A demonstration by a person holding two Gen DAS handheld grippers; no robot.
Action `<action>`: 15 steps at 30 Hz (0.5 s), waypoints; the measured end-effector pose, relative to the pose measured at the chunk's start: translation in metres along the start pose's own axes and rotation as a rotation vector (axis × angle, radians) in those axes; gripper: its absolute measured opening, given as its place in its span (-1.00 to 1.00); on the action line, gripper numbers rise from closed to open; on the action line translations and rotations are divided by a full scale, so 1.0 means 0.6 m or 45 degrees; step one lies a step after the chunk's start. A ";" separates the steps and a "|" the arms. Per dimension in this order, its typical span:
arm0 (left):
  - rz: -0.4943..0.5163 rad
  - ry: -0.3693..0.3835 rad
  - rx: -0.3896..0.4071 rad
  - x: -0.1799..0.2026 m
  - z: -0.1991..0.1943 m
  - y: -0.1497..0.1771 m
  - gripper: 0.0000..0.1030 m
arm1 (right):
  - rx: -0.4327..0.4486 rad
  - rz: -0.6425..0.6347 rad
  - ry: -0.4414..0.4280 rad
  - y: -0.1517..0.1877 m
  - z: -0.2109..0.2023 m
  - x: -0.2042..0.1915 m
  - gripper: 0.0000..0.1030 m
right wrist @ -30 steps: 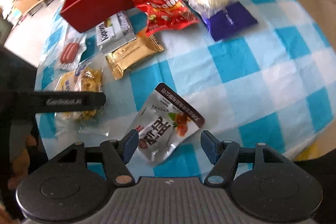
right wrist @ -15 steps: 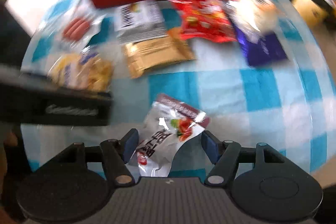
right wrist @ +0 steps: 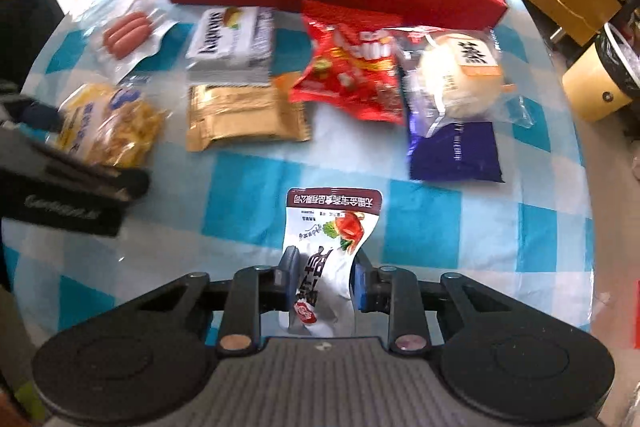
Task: Organize snacks
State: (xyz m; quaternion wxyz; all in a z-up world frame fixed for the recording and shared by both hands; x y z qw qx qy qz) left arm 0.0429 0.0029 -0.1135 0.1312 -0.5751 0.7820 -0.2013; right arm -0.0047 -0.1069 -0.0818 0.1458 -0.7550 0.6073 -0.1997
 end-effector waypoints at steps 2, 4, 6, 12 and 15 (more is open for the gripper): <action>-0.001 -0.002 0.003 0.000 0.000 0.000 0.73 | 0.003 0.021 -0.015 -0.002 0.001 0.005 -0.56; 0.008 -0.002 0.003 0.000 0.000 0.000 0.73 | 0.011 0.007 -0.013 -0.004 0.000 0.005 -0.56; 0.021 -0.005 0.006 0.000 0.000 0.001 0.74 | 0.025 -0.002 -0.007 -0.006 0.000 0.002 -0.56; 0.079 -0.050 0.002 0.013 0.010 0.006 0.91 | 0.024 -0.016 -0.015 -0.004 0.008 0.000 -0.50; 0.050 -0.053 0.007 0.009 0.006 0.005 0.81 | 0.043 0.000 -0.027 -0.003 0.008 0.003 -0.50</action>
Point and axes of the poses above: each gripper's, at about its wrist camera, not at the fingertips, and z roughly the way its jaws point, x to its right, y to its underside, the point moved 5 cm from there along z, roughly the way its jaws point, and after that the axes turned 11 degrees about x, right-handed, at the moved point
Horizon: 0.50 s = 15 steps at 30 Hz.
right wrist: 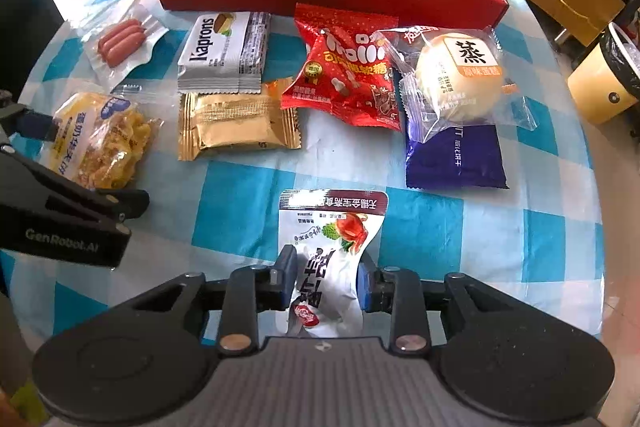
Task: Organize snacks
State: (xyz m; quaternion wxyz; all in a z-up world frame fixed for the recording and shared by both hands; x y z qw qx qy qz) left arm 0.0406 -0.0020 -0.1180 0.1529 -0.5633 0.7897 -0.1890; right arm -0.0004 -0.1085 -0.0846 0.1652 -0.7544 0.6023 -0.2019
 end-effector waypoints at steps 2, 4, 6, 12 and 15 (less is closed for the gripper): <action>-0.022 0.003 0.014 -0.003 -0.008 -0.002 0.63 | 0.020 -0.007 -0.002 0.001 -0.007 -0.001 -0.54; -0.043 0.010 0.014 -0.006 -0.012 -0.002 0.61 | 0.036 -0.004 -0.008 0.000 -0.014 -0.002 -0.57; -0.058 0.009 0.011 -0.007 -0.013 -0.002 0.58 | 0.050 0.006 -0.022 -0.002 -0.020 -0.002 -0.59; -0.104 0.018 0.016 -0.013 -0.020 -0.004 0.56 | 0.098 0.055 -0.045 -0.001 -0.043 0.009 -0.69; -0.114 0.029 0.030 -0.011 -0.026 -0.007 0.56 | 0.088 0.079 -0.042 0.001 -0.037 0.015 -0.68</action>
Point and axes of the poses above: each gripper's, at about its wrist camera, not at the fingertips, and z roughly the way its jaws point, x to its right, y to its underside, the point moved 5 cm from there along z, roughly the way its jaws point, and after that the axes turned 11 degrees about x, right-handed, at the moved point
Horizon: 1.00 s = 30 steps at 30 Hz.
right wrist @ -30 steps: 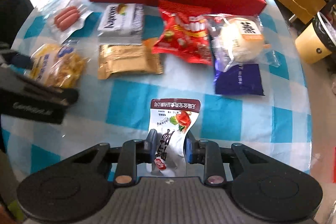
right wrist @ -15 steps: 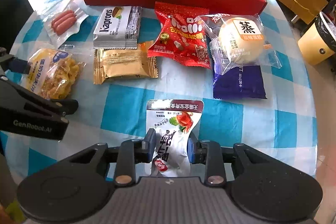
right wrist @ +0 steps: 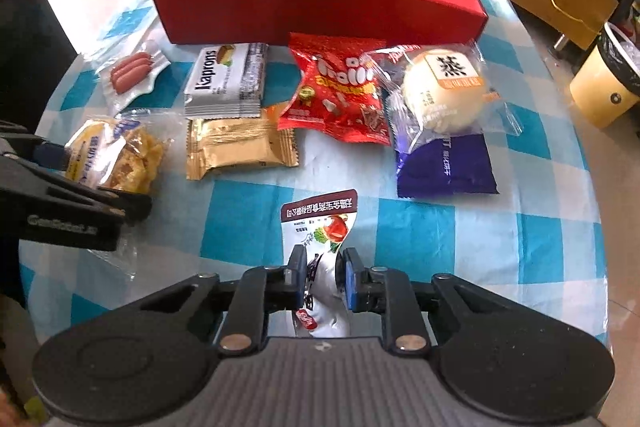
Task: Organize snacks
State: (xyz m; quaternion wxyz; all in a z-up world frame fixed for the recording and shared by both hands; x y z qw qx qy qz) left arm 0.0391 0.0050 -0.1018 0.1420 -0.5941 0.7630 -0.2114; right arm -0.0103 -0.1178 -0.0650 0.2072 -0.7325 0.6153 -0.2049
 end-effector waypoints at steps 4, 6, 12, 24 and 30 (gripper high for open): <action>0.007 0.004 -0.013 0.006 0.002 0.003 0.57 | -0.030 0.026 0.006 0.002 0.013 0.012 -0.58; 0.011 0.006 -0.025 0.011 0.006 0.002 0.57 | -0.038 0.013 0.000 0.004 0.016 0.009 -0.55; 0.015 0.022 -0.039 0.006 0.009 -0.002 0.57 | -0.061 -0.015 -0.045 0.010 0.013 -0.002 0.19; 0.024 0.047 -0.041 0.000 0.010 -0.002 0.58 | -0.108 -0.014 -0.033 0.018 0.013 0.005 -0.09; 0.013 0.064 -0.018 -0.007 0.003 0.006 0.57 | -0.037 0.037 -0.033 0.012 -0.009 0.017 -0.11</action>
Point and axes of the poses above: each gripper's, at about its wrist camera, not at the fingertips, and z roughly the way its jaws point, x to its right, y to its underside, the point moved 5 cm from there along z, roughly the way its jaws point, and after that the axes turned 11 degrees about x, right-handed, at the moved point
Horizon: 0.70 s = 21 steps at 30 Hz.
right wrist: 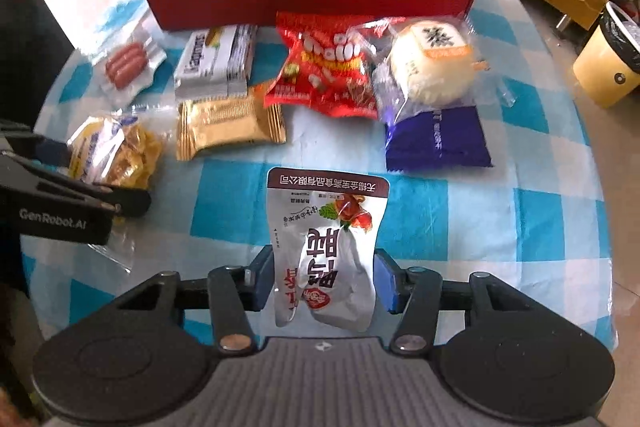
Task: Organize snacks
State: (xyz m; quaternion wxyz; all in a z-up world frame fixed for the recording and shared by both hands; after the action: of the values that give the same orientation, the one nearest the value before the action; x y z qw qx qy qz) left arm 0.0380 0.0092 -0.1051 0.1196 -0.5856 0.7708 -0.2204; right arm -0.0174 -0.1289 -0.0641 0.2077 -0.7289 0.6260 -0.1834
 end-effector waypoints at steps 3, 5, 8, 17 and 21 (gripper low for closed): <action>-0.004 0.020 0.022 0.000 -0.009 0.002 0.57 | 0.039 0.011 -0.002 -0.006 -0.011 0.001 -0.11; 0.006 0.022 0.036 0.002 -0.012 0.003 0.57 | 0.061 0.018 0.001 -0.008 -0.017 0.002 -0.11; 0.017 0.021 0.051 0.004 -0.016 0.004 0.57 | 0.082 0.019 0.009 -0.011 -0.022 0.004 -0.11; 0.037 0.023 0.106 0.011 -0.038 0.005 0.57 | 0.162 0.052 0.004 -0.034 -0.031 0.003 -0.11; 0.045 0.021 0.132 0.021 -0.040 -0.011 0.57 | 0.197 0.063 0.006 -0.048 -0.035 0.006 -0.11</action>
State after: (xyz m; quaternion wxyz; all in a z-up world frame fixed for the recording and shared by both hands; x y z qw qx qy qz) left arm 0.0295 0.0005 -0.0801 0.1472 -0.5631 0.7696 -0.2627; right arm -0.0038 -0.1305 -0.0311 0.2665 -0.6946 0.6282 -0.2277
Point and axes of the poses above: each gripper's, at about its wrist camera, not at the fingertips, and z roughly the way its jaws point, x to its right, y to its underside, the point moved 5 cm from there along z, roughly the way its jaws point, and after that the axes turned 11 degrees about x, right-handed, at the moved point
